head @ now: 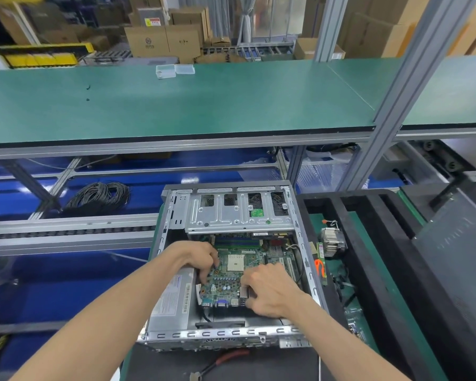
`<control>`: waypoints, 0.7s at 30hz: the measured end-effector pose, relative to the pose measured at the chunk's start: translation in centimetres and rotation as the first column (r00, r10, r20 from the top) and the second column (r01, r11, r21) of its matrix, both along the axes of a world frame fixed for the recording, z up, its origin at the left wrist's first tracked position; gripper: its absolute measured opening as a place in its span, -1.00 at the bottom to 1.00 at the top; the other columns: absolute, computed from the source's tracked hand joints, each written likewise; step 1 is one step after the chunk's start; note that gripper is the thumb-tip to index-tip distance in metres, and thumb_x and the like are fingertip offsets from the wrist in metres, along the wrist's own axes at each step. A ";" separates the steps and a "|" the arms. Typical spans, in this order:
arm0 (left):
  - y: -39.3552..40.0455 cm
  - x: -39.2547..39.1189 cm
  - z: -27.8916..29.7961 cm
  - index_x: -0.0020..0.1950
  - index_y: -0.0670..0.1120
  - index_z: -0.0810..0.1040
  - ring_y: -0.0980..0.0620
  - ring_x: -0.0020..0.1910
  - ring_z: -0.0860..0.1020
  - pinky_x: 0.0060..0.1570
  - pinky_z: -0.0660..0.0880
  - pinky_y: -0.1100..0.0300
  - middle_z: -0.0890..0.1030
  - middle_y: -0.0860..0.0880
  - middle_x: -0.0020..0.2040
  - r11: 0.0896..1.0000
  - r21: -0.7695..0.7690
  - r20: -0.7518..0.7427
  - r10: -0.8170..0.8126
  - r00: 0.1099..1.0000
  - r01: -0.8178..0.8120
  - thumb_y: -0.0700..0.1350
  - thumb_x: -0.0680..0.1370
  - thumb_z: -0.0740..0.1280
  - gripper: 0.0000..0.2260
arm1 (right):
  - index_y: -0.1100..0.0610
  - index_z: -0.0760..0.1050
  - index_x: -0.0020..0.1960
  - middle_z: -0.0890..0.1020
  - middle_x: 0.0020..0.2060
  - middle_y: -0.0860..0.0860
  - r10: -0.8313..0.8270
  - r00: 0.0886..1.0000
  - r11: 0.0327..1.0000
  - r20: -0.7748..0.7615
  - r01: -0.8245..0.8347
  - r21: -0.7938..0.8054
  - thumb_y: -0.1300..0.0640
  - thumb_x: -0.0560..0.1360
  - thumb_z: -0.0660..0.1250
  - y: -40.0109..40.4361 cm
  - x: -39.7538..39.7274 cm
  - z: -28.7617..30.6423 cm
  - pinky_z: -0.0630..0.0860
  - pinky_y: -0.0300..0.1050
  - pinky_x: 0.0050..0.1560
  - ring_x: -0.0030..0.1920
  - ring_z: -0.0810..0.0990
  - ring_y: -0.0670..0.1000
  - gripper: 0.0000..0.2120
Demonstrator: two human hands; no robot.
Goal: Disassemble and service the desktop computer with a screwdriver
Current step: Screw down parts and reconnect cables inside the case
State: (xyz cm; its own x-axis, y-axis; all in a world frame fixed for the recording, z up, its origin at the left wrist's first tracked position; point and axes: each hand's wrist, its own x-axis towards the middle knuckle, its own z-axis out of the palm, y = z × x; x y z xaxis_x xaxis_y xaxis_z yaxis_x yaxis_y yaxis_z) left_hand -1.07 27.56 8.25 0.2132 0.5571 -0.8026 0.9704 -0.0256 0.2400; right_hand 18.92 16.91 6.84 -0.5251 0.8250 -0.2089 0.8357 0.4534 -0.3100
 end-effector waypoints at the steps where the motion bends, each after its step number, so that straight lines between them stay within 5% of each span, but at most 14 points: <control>1: 0.1 -0.2 0.0 0.19 0.02 0.55 -0.06 0.23 0.39 0.14 0.39 0.05 0.42 0.00 0.30 1.000 -0.008 0.016 0.020 1.000 -0.020 -0.38 0.39 0.46 -0.54 | -0.02 0.51 -0.18 0.61 -0.12 -0.09 -0.006 1.000 1.000 -0.003 0.006 0.005 0.11 0.37 0.28 -0.1 0.0 0.1 0.33 -0.06 -0.16 -0.21 0.48 -0.04 -0.93; 7: 0.1 -0.9 -0.1 0.05 0.08 0.60 -0.08 0.33 0.33 0.24 0.37 -0.01 0.36 -0.03 0.43 0.995 -0.043 0.075 0.091 0.993 -0.088 -0.42 0.36 0.41 -0.55 | -0.06 0.49 -0.23 0.61 -0.14 -0.11 -0.042 0.999 0.999 -0.025 0.043 0.015 0.16 0.33 0.30 -0.4 0.1 0.9 0.32 -0.08 -0.17 -0.23 0.47 -0.03 -0.89; 12: 0.1 -0.7 0.0 0.08 0.01 0.65 -0.07 0.36 0.40 0.24 0.39 0.03 0.46 0.03 0.32 0.999 -0.032 0.071 0.037 0.997 -0.035 -0.32 0.40 0.45 -0.67 | -0.03 0.53 -0.19 0.61 -0.14 -0.10 -0.058 0.998 0.998 0.000 0.057 0.025 0.16 0.31 0.27 -0.3 0.2 0.5 0.32 -0.11 -0.18 -0.24 0.47 -0.04 -0.86; 15: 0.1 -0.4 0.4 -0.03 -0.06 0.69 -0.04 0.09 0.60 0.10 0.57 0.04 0.66 0.04 0.05 0.992 0.096 0.001 -0.086 0.996 0.085 -0.20 0.38 0.50 -0.82 | -0.04 0.52 -0.18 0.60 -0.14 -0.10 -0.065 0.998 0.998 0.017 0.065 0.018 0.17 0.31 0.26 -0.1 0.1 0.2 0.40 -0.10 -0.14 -0.23 0.49 -0.04 -0.85; 18: -0.2 -0.1 1.1 -0.30 -0.09 0.55 0.01 -0.25 0.53 -0.26 0.50 0.13 0.58 0.02 -0.27 0.962 0.178 -0.086 -0.193 0.977 0.206 -0.17 0.37 0.44 -0.91 | -0.05 0.50 -0.19 0.60 -0.12 -0.08 -0.057 0.998 0.998 0.032 0.057 0.010 0.17 0.31 0.26 0.0 -0.1 0.0 0.46 -0.10 -0.12 -0.22 0.51 -0.03 -0.85; 21: -0.6 -0.1 1.9 -0.34 -0.04 0.54 0.01 -0.20 0.57 -0.21 0.53 0.12 0.60 0.04 -0.27 0.950 0.158 -0.099 -0.256 0.961 0.270 -0.14 0.37 0.43 -0.89 | -0.04 0.50 -0.18 0.60 -0.10 -0.08 -0.054 0.998 0.998 0.040 0.054 -0.013 0.17 0.31 0.28 0.2 -0.2 -0.1 0.47 -0.12 -0.13 -0.21 0.53 -0.02 -0.85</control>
State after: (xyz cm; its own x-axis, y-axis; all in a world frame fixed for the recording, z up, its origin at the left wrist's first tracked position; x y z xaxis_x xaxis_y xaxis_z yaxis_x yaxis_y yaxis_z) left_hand -1.13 26.99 10.16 0.3123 0.6179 -0.7216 0.9390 -0.3161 0.1357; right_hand 18.74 17.07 6.72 -0.4709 0.8488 -0.2405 0.8706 0.4031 -0.2821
